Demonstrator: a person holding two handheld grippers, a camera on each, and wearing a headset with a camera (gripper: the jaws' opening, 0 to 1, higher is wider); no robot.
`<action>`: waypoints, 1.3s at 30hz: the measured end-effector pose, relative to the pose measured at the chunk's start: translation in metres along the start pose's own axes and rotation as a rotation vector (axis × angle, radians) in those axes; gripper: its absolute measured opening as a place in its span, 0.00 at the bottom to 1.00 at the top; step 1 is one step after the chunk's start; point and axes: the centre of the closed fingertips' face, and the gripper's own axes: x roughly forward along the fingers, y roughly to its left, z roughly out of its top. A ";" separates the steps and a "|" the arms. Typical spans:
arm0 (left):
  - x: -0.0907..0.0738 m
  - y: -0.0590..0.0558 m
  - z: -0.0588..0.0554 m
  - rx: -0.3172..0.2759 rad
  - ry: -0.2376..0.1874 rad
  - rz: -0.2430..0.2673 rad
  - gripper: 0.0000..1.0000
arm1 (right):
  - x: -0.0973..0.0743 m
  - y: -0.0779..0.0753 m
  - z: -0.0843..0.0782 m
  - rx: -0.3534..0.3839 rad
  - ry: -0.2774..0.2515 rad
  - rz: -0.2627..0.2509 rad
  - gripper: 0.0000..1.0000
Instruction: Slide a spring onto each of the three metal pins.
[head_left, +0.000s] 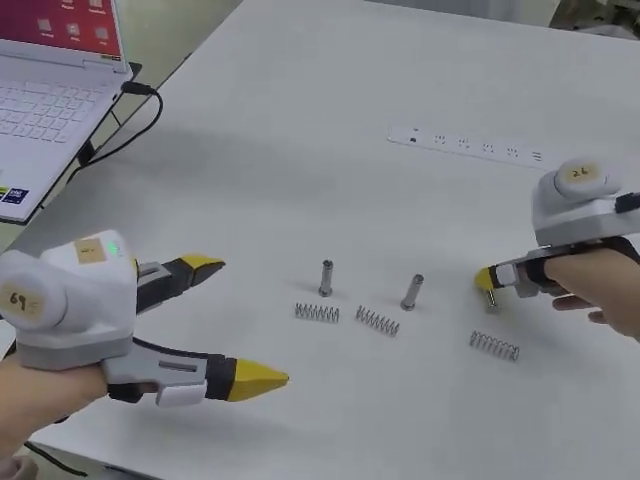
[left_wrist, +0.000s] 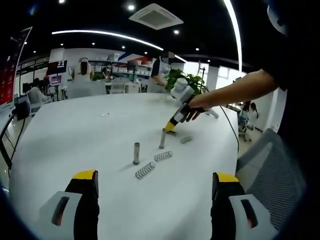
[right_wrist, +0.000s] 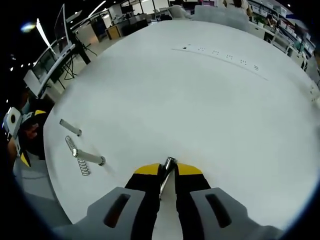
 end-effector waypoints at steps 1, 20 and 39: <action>0.000 0.000 0.000 0.001 0.001 -0.001 0.91 | 0.000 0.000 0.000 0.000 0.003 0.000 0.09; 0.001 -0.002 0.000 0.001 0.003 -0.008 0.91 | -0.005 -0.001 -0.008 0.044 0.014 0.009 0.06; 0.005 -0.006 0.004 0.014 0.000 -0.021 0.91 | -0.032 0.004 -0.009 0.041 -0.097 0.037 0.05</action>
